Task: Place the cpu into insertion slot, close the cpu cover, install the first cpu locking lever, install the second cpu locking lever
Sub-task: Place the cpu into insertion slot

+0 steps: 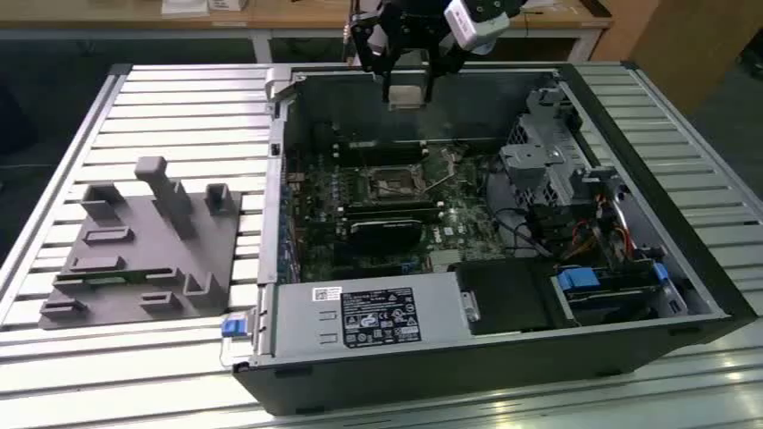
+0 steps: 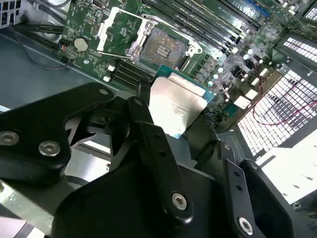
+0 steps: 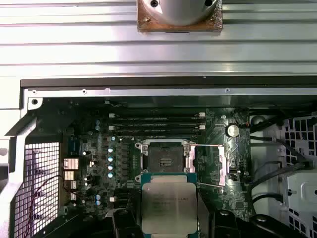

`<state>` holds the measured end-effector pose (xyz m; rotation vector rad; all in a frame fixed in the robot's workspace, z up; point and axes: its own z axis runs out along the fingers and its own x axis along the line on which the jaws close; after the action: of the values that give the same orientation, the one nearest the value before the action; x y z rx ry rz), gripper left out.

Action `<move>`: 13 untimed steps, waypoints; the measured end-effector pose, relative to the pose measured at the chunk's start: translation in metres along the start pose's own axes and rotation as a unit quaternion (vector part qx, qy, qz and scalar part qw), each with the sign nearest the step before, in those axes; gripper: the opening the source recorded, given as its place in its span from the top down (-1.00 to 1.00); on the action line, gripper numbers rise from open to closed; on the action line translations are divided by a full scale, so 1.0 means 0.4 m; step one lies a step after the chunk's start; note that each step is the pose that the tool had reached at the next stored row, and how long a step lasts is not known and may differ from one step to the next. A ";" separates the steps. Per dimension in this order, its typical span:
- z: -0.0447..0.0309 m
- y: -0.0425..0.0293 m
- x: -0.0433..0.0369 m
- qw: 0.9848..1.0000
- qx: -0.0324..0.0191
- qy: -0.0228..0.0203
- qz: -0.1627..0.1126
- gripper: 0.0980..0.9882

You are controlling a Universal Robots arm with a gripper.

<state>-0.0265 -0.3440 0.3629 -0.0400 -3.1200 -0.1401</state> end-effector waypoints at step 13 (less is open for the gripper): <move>0.010 -0.001 0.000 1.000 0.001 0.000 0.000 0.00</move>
<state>-0.0265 -0.3440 0.3589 -0.0399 -3.1201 -0.1384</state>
